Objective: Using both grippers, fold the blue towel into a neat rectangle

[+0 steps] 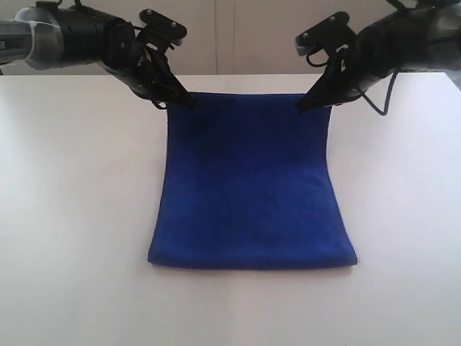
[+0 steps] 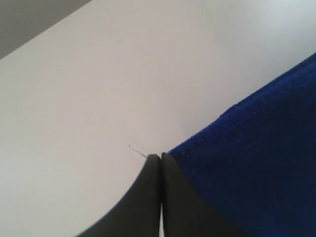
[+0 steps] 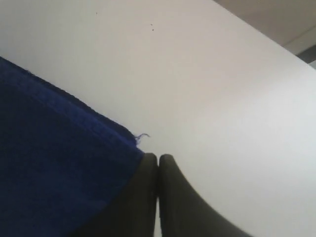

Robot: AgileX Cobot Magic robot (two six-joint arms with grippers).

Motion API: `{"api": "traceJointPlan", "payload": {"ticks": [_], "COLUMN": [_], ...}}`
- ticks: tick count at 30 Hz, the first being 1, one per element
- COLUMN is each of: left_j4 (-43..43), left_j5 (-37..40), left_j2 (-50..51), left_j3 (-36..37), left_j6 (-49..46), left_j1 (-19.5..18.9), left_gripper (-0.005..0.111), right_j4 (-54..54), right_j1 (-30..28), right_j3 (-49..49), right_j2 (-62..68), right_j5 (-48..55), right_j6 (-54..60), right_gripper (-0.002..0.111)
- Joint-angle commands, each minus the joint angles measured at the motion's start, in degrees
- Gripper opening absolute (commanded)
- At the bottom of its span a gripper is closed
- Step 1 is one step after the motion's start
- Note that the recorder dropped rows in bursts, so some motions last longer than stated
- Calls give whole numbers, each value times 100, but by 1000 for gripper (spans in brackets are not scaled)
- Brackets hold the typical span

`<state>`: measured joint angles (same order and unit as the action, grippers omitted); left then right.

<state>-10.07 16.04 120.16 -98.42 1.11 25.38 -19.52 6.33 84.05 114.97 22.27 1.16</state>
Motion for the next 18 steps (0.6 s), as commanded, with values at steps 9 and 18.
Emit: {"api": "traceJointPlan", "payload": {"ticks": [9, 18], "left_j4": [7, 7], "left_j5": [-762, -953], "left_j2": [329, 329], "left_j3": [-38, -38], "left_j6": [30, 19], "left_j1": [-195, -195], "left_gripper": [0, 0], "right_j4": [-63, -119], "right_j1": [-78, -298], "right_j3": [50, 160], "right_j2": [324, 410], "right_j5": [-522, -586], "right_j6": [-116, -116], "right_gripper": [0, 0]}}
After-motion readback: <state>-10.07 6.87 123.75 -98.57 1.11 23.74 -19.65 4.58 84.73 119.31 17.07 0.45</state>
